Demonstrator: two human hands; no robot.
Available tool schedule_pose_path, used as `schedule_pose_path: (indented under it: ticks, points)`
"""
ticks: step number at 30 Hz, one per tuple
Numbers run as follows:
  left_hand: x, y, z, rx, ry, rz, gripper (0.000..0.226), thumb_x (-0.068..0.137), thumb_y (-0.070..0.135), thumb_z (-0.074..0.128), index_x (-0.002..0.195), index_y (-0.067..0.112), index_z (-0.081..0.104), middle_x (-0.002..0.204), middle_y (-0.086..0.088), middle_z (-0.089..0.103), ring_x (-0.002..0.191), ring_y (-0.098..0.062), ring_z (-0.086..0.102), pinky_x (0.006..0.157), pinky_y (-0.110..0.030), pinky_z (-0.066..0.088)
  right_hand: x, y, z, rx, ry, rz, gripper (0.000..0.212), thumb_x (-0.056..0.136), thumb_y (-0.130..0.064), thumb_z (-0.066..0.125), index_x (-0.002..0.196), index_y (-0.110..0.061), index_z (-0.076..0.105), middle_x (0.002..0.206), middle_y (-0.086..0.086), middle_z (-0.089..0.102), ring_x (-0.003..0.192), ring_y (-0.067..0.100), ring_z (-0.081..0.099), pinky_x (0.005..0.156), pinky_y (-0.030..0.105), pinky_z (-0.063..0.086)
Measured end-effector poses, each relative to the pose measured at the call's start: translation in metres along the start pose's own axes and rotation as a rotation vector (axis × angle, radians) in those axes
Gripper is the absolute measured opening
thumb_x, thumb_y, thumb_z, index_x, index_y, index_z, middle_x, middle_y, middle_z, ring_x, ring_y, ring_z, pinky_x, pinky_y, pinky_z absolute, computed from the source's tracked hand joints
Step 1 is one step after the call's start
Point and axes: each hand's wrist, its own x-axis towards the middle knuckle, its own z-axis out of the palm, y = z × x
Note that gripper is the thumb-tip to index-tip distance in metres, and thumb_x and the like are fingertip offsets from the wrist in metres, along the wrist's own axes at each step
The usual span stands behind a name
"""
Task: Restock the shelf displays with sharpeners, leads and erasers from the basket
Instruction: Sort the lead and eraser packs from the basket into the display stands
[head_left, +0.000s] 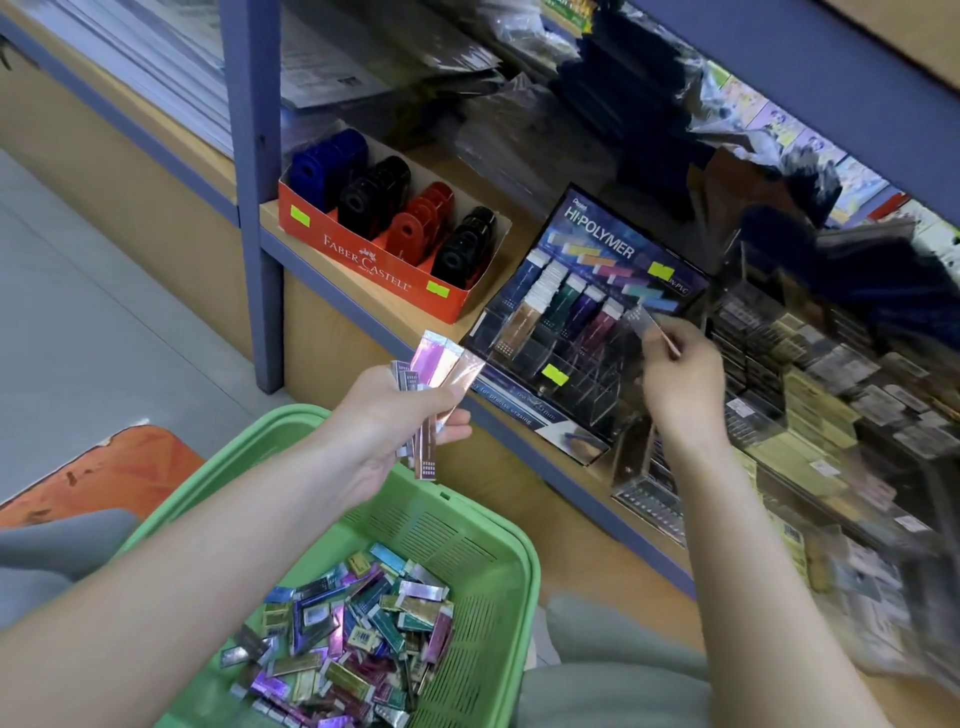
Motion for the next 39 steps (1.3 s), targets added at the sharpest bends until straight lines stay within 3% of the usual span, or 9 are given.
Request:
schedule_pose_path:
  ticks: [4,8,12,15,21,28,33,37,39]
  points:
    - [0.001,-0.003,0.000,0.008,-0.007,0.004,0.014,0.084,0.002,0.065,0.096,0.003,0.057,0.095,-0.018,0.066,0.077,-0.020,0.071,0.066,-0.028,0.060,0.019,0.017,-0.002,-0.108,0.119,-0.026,0.017,0.087,-0.026,0.069,0.101,-0.019,0.061,0.094,0.006,0.064,0.092,0.033,0.064,0.085,0.046,0.052]
    - [0.004,-0.005,0.003,0.040,-0.030,-0.006,0.017,0.085,0.003,0.065,0.099,0.006,0.056,0.095,-0.015,0.067,0.077,-0.018,0.072,0.074,-0.032,0.059,0.027,0.026,0.001,-0.181,0.129,-0.113,0.007,0.091,-0.020,0.064,0.097,-0.019,0.062,0.094,0.006,0.065,0.091,0.034,0.064,0.083,0.048,0.052]
    - [0.007,-0.003,0.004,0.043,-0.042,-0.002,0.013,0.085,0.003,0.065,0.094,0.009,0.057,0.094,-0.014,0.067,0.078,-0.019,0.072,0.072,-0.030,0.059,0.034,0.024,0.001,-0.263,0.124,-0.209,0.013,0.093,-0.011,0.058,0.104,-0.006,0.064,0.102,0.017,0.065,0.091,0.029,0.064,0.080,0.034,0.051]
    - [0.006,-0.003,0.005,0.055,-0.048,-0.006,0.011,0.086,0.005,0.065,0.092,0.011,0.058,0.092,-0.014,0.068,0.079,-0.020,0.072,0.076,-0.032,0.058,0.039,0.023,-0.003,-0.368,0.122,-0.195,0.016,0.095,-0.008,0.054,0.107,-0.003,0.064,0.107,0.018,0.064,0.096,0.029,0.060,0.072,0.020,0.035]
    - [0.008,-0.007,0.006,0.079,-0.050,-0.012,0.013,0.086,0.007,0.066,0.096,0.009,0.058,0.084,-0.012,0.070,0.075,-0.020,0.072,0.088,-0.038,0.054,0.050,0.011,-0.003,-0.451,-0.011,-0.168,0.022,0.094,-0.007,0.056,0.116,-0.004,0.058,0.113,0.016,0.064,0.092,0.017,0.054,0.071,0.022,0.036]
    - [0.007,-0.005,0.007,0.055,-0.066,-0.017,0.013,0.086,0.005,0.065,0.094,0.012,0.058,0.092,-0.012,0.068,0.074,-0.018,0.072,0.075,-0.032,0.059,0.063,0.011,-0.002,-0.627,-0.095,-0.232,0.026,0.095,0.006,0.045,0.117,-0.002,0.057,0.127,0.018,0.046,0.093,0.017,0.054,0.074,0.023,0.035]
    - [0.008,-0.004,0.006,0.049,-0.059,-0.016,0.013,0.086,0.005,0.065,0.094,0.012,0.057,0.094,-0.012,0.067,0.074,-0.016,0.072,0.073,-0.031,0.059,0.069,0.007,-0.008,-0.640,-0.185,-0.239,0.022,0.093,0.005,0.049,0.108,-0.003,0.063,0.117,0.018,0.056,0.073,0.007,0.047,0.071,0.022,0.036]
    - [0.008,-0.006,0.005,0.061,-0.050,-0.017,0.012,0.086,0.005,0.065,0.094,0.011,0.058,0.092,-0.011,0.067,0.069,-0.015,0.072,0.073,-0.031,0.059,0.073,-0.002,-0.007,-0.678,-0.224,-0.252,0.025,0.084,-0.001,0.067,0.109,-0.002,0.060,0.111,0.023,0.062,0.099,0.033,0.059,0.080,0.034,0.045]
    - [0.008,-0.007,0.006,0.064,-0.049,-0.014,0.012,0.086,0.004,0.064,0.093,0.011,0.058,0.092,-0.011,0.067,0.067,-0.014,0.072,0.073,-0.032,0.059,0.073,-0.002,-0.004,-0.689,-0.239,-0.250,0.029,0.082,-0.004,0.071,0.108,-0.002,0.058,0.110,0.022,0.062,0.104,0.035,0.058,0.082,0.038,0.047]
